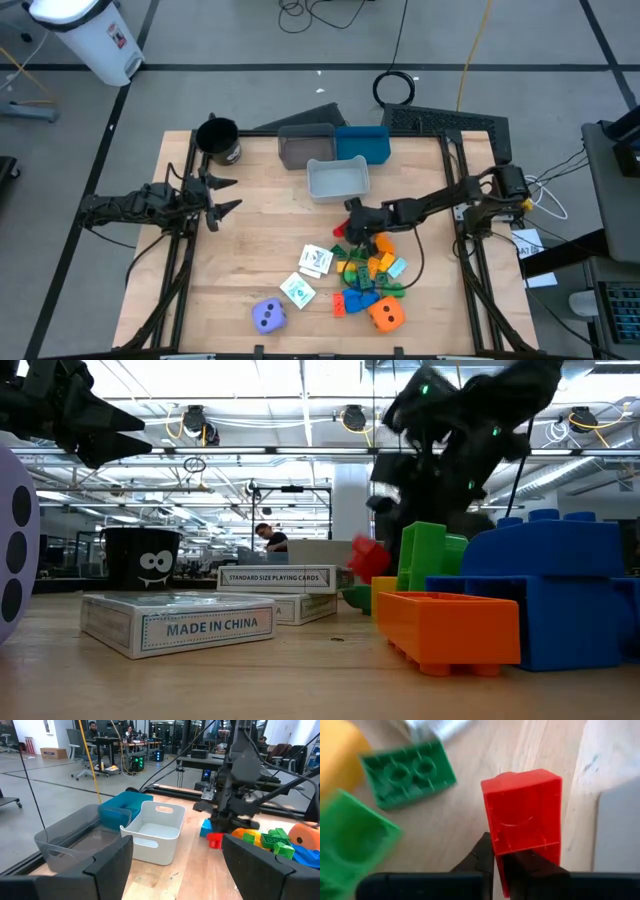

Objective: Pick & Place Toys
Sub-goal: Put the red game piece into the gray bin

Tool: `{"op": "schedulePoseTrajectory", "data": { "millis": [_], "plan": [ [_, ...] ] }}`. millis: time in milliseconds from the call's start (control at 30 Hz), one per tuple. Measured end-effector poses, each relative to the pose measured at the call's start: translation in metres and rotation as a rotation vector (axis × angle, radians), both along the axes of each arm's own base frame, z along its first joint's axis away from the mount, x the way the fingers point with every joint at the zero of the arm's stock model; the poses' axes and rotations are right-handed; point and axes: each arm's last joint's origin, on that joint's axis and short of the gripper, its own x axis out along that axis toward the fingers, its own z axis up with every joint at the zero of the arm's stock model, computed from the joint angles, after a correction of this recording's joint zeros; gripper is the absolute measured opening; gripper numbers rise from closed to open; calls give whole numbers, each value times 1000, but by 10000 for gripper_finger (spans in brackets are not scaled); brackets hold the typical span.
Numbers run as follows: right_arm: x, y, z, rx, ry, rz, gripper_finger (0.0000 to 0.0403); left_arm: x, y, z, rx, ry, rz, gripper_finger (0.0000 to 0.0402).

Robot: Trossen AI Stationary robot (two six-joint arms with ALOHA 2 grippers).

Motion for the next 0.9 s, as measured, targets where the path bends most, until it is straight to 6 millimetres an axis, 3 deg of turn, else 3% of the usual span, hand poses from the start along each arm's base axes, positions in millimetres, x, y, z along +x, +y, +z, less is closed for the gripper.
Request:
{"op": "schedulePoseTrajectory", "data": {
  "millis": [200,433,667,900],
  "plan": [
    [-10,5,43,35,-141,0,8,0,0,0,0,0,1,310],
    [-25,-11,86,386,-266,52,8,0,0,0,0,0,0,310],
    [-33,-32,101,666,-278,193,8,0,0,0,0,0,0,310],
    [-33,-57,110,946,-306,570,8,0,0,0,0,0,1,310]
  ]
}}
